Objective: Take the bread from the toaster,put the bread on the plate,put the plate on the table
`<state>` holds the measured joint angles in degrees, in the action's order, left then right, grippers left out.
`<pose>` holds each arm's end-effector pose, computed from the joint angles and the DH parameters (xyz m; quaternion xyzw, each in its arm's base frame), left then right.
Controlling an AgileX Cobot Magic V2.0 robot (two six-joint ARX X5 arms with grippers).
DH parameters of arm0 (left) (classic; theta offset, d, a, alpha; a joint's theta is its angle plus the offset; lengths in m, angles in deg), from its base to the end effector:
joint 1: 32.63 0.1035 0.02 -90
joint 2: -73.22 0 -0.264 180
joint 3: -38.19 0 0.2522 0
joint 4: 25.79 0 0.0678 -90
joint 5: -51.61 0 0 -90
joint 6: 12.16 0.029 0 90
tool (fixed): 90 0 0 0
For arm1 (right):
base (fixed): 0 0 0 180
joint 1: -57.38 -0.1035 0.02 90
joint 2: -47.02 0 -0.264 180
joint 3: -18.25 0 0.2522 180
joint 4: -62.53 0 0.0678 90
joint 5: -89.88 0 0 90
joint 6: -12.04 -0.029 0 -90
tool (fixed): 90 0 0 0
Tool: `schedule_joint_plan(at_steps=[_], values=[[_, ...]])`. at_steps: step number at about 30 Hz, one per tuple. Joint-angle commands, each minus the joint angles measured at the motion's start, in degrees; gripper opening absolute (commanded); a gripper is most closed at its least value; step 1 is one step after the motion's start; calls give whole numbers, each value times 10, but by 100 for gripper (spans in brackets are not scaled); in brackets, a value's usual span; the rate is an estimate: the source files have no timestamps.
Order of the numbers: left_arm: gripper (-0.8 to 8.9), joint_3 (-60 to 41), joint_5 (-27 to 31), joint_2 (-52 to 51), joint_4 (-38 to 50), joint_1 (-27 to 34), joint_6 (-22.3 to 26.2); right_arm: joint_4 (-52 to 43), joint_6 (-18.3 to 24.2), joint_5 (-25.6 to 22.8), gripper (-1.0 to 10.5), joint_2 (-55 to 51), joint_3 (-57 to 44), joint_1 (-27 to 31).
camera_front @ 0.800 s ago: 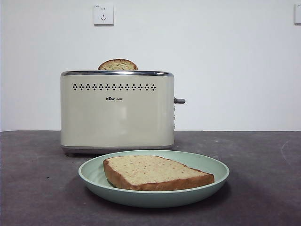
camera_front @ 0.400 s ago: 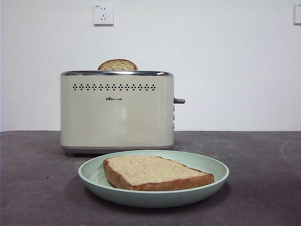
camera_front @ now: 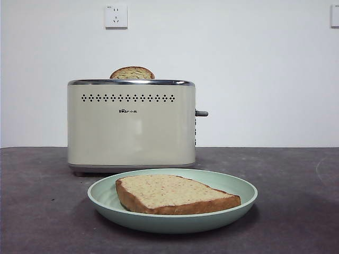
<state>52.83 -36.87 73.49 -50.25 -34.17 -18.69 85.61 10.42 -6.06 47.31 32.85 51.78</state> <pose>0.0956 -0.0018 0.1504 -0.0544 0.0878 0.0048 0.9946 0.0957 0.0064 0.1524 0.0064 0.0760 -0.0040 0.9971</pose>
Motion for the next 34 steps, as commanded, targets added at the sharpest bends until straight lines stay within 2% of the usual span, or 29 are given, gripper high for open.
schedule_joint_plan(at_steps=[1,6,10,16,21,23,34], values=[[-1,-7,-2,-2,3,2,5,5,36,0,1,6,-5,23],[-1,-7,-1,-2,3,2,5,5,20,0,1,9,-5,92],[-1,-7,-1,-2,3,2,5,5,-6,1,1,3,-5,123],[-1,-7,-1,-2,3,2,5,5,-18,21,1,0,-5,122],[-1,-7,-1,-2,3,2,5,11,-31,90,1,-2,-5,111],[-1,-7,-1,-2,3,2,5,11,-44,87,1,-2,-5,100],[-1,-7,-1,-2,3,2,5,11,-35,87,1,-2,-5,85]])
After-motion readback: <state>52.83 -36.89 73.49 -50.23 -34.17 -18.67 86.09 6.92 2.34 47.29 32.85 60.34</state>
